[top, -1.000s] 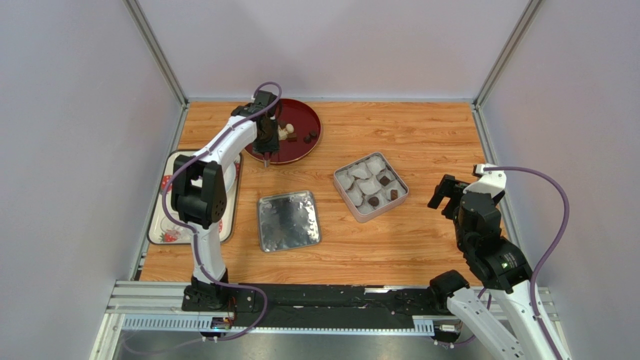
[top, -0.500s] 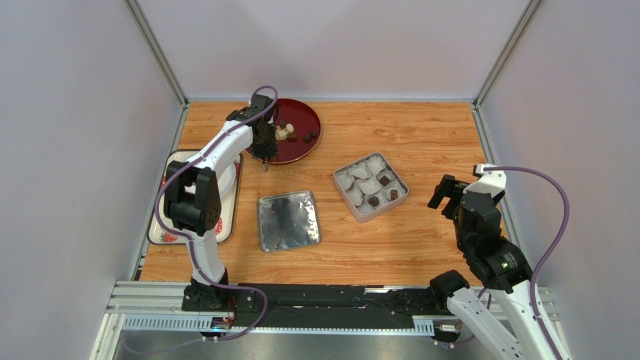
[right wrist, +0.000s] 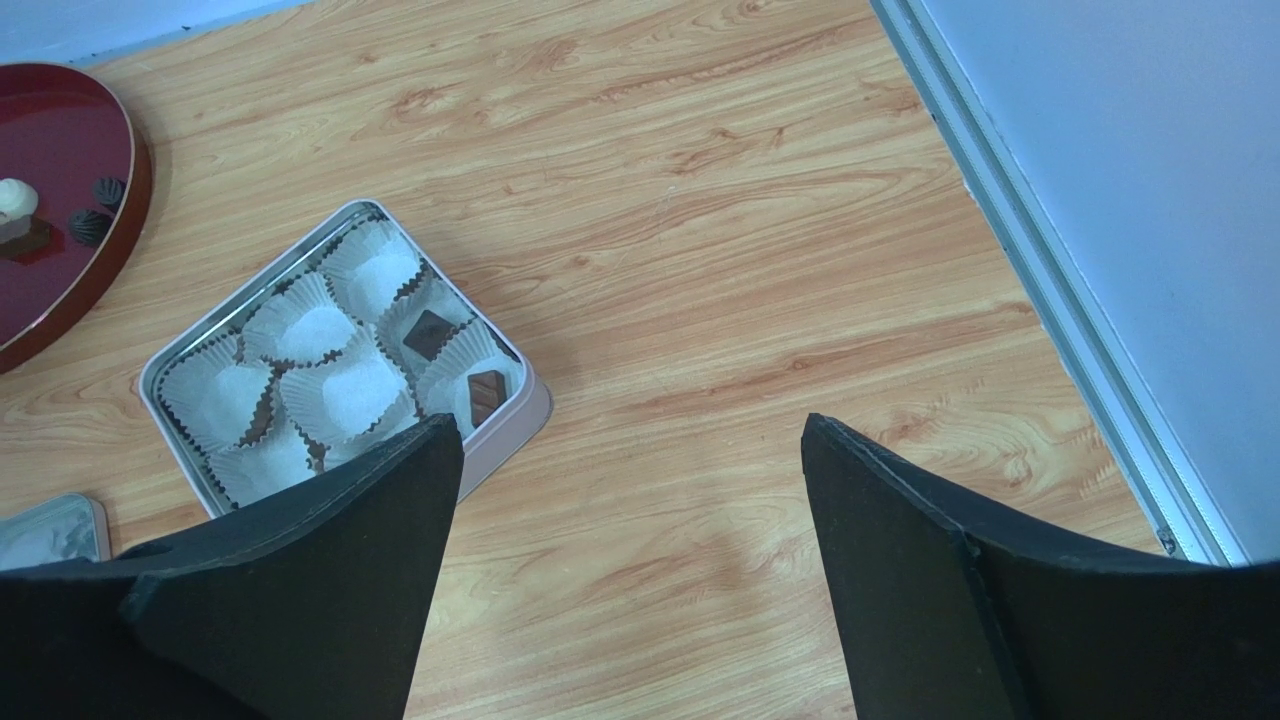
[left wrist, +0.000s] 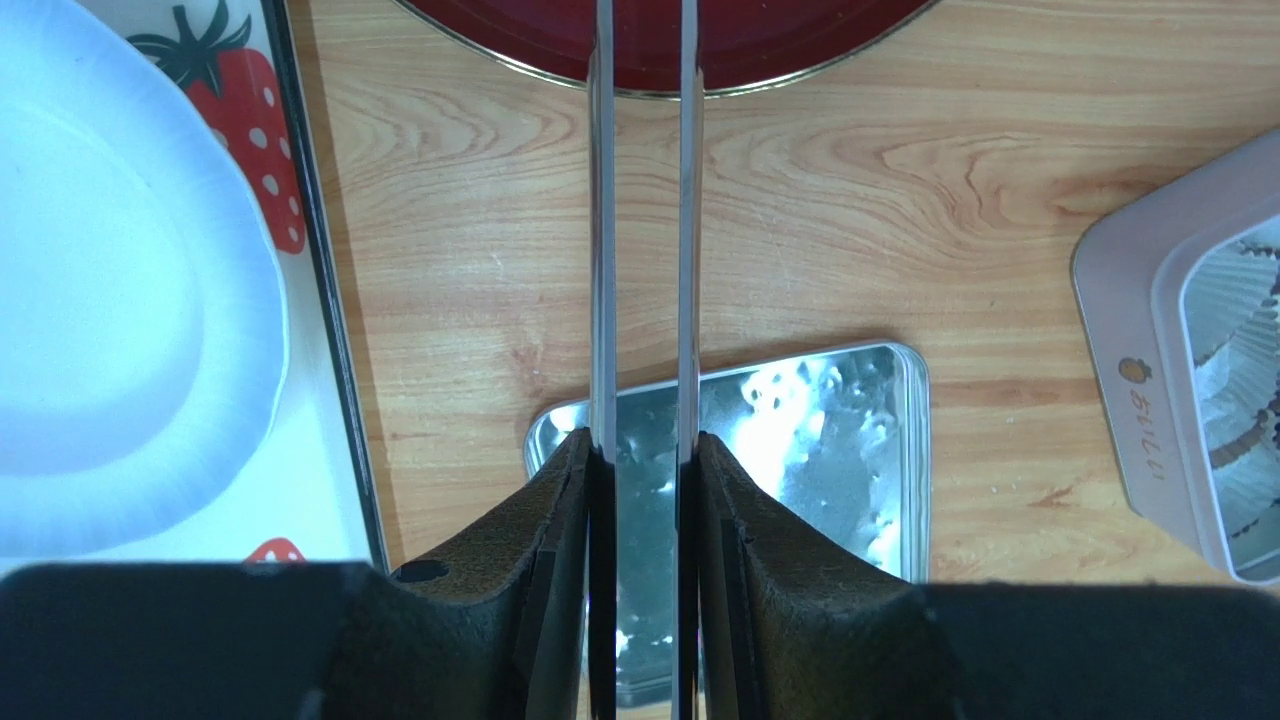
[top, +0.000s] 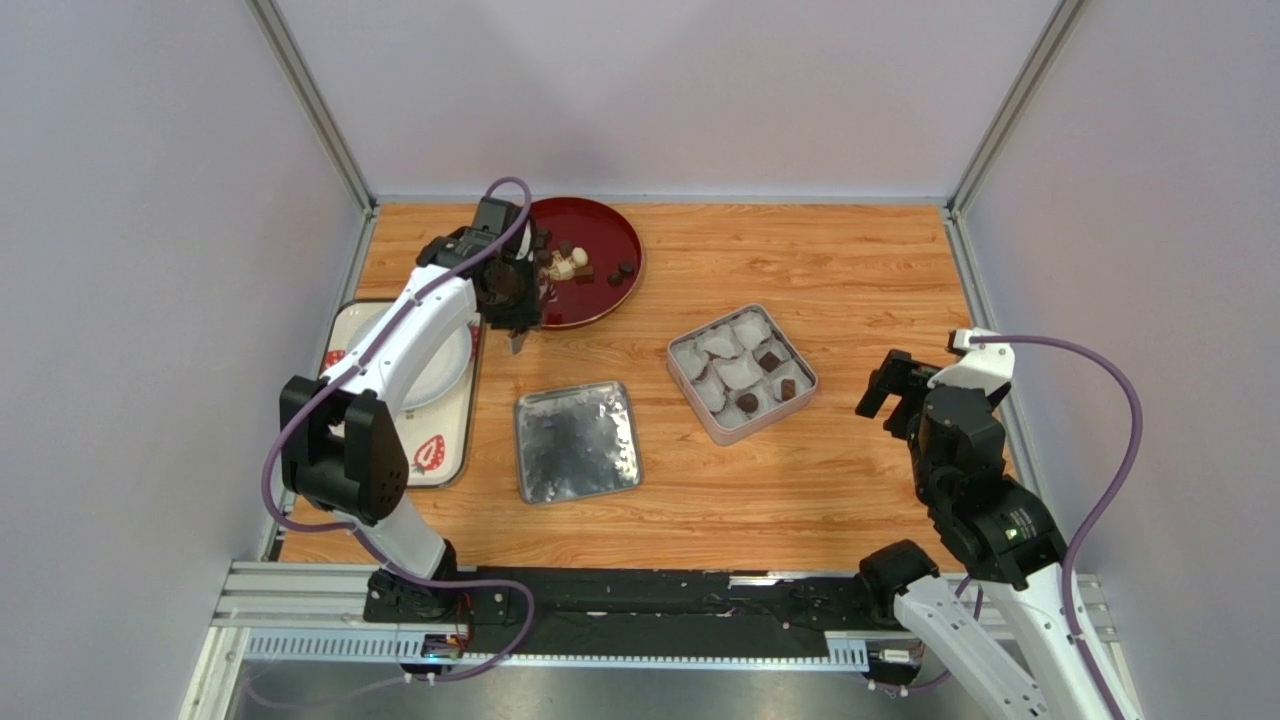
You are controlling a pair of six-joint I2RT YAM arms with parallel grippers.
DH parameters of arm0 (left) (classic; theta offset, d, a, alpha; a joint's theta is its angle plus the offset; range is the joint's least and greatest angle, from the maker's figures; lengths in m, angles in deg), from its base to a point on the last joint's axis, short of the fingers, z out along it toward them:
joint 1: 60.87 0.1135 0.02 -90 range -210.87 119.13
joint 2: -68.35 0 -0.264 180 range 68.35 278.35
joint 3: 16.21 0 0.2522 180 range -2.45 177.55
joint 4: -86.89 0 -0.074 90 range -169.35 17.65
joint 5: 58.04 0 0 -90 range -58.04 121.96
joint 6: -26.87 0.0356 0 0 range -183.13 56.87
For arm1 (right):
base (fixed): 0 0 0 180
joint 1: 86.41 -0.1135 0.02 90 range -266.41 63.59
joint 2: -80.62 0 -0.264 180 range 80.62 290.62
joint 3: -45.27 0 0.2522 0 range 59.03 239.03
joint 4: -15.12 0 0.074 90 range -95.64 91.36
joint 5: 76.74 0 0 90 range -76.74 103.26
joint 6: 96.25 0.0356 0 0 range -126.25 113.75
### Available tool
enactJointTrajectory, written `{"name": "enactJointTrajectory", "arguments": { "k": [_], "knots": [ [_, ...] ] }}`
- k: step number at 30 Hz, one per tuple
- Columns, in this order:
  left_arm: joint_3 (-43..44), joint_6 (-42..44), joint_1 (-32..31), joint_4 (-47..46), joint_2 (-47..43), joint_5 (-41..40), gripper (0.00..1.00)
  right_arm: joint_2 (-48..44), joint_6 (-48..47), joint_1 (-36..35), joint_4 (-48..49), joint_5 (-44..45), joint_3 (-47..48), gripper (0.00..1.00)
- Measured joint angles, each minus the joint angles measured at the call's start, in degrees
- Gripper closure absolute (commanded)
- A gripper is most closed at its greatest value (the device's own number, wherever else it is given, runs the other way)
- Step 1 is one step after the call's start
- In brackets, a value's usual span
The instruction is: Pack the chocolate
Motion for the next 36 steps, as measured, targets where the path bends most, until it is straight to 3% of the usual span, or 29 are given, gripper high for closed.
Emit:
{"name": "enactJointTrajectory", "arguments": {
  "k": [6,28,36],
  "knots": [
    [-0.2,2.2,-2.7,0.6,-2.3,0.6,0.7,-0.3,0.0,0.0,0.3,0.0,0.0,0.13],
    [1.0,12.3,-27.3,2.8,-8.3,9.0,0.68,-0.2,0.0,0.0,0.6,0.0,0.0,0.13],
    [1.0,14.8,-32.8,3.8,-7.9,13.7,0.66,0.5,0.0,0.0,0.6,0.0,0.0,0.13]
  ]
}}
